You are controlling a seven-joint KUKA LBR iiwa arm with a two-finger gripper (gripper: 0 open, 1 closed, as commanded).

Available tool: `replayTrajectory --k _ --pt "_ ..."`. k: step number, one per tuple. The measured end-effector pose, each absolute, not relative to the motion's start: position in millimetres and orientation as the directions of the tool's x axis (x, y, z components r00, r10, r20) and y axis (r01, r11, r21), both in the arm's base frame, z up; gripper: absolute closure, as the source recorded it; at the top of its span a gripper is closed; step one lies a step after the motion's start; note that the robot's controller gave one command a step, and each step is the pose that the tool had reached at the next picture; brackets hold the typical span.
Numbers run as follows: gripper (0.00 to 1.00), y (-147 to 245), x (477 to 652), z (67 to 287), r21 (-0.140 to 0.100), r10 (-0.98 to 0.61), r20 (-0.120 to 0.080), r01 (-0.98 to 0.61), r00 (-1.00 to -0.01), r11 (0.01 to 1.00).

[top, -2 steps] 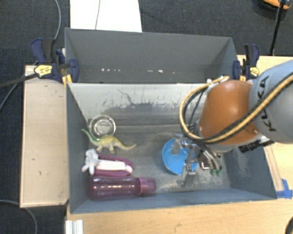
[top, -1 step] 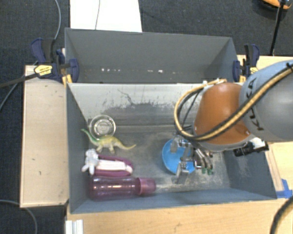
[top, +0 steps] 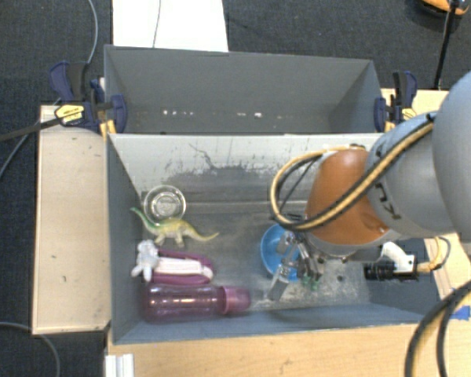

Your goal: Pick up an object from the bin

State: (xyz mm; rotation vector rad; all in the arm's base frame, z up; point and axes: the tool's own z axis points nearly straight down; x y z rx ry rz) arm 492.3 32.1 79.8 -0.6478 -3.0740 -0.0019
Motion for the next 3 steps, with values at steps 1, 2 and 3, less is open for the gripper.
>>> replayTrajectory --k 1,2,3 --pt "0.00 26.5 479.4 69.9 0.002 0.207 -0.004 0.207 -0.978 0.978" --pt "0.00 30.4 489.6 77.9 0.003 0.389 -0.003 0.389 -0.921 0.921" --pt "1.00 26.4 479.3 69.8 0.002 0.208 -0.002 0.208 -0.978 0.978"
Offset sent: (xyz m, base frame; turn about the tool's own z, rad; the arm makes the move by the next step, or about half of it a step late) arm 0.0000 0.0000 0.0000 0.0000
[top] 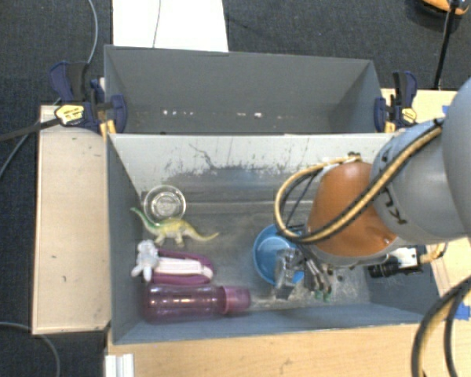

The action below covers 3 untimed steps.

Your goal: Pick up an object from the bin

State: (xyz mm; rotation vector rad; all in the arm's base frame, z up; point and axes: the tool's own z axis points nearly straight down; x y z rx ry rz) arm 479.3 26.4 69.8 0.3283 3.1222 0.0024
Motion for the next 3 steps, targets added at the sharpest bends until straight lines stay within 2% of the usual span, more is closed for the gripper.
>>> replayTrajectory --k 2,3 --pt "1.00 26.4 478.8 73.5 0.002 0.209 -0.001 0.209 -0.978 0.978" --pt "1.00 26.3 477.1 87.2 0.000 0.209 0.005 0.209 -0.978 0.978"
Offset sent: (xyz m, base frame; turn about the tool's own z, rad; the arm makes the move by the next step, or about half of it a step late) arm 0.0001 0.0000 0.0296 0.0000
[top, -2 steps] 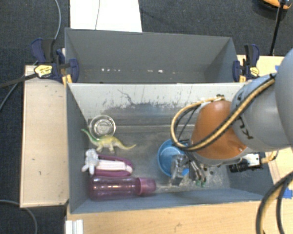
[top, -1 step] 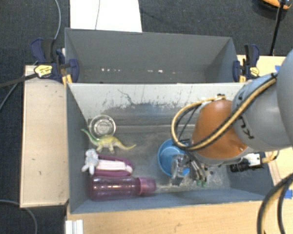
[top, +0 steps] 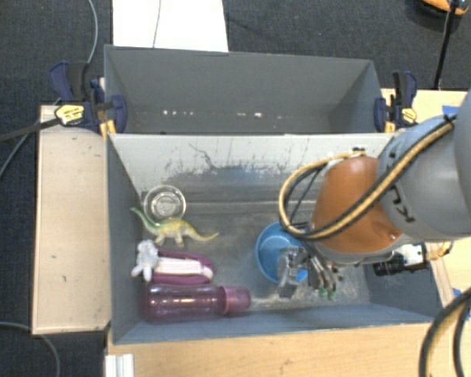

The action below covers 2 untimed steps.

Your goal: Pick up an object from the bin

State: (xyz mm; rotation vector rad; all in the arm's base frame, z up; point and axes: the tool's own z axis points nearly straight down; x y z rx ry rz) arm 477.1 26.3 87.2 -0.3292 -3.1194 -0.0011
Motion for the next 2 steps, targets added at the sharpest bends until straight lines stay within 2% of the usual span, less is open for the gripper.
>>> replayTrajectory --k 2 --pt "1.00 26.3 478.5 129.2 0.002 0.207 0.000 0.207 -0.978 0.978"
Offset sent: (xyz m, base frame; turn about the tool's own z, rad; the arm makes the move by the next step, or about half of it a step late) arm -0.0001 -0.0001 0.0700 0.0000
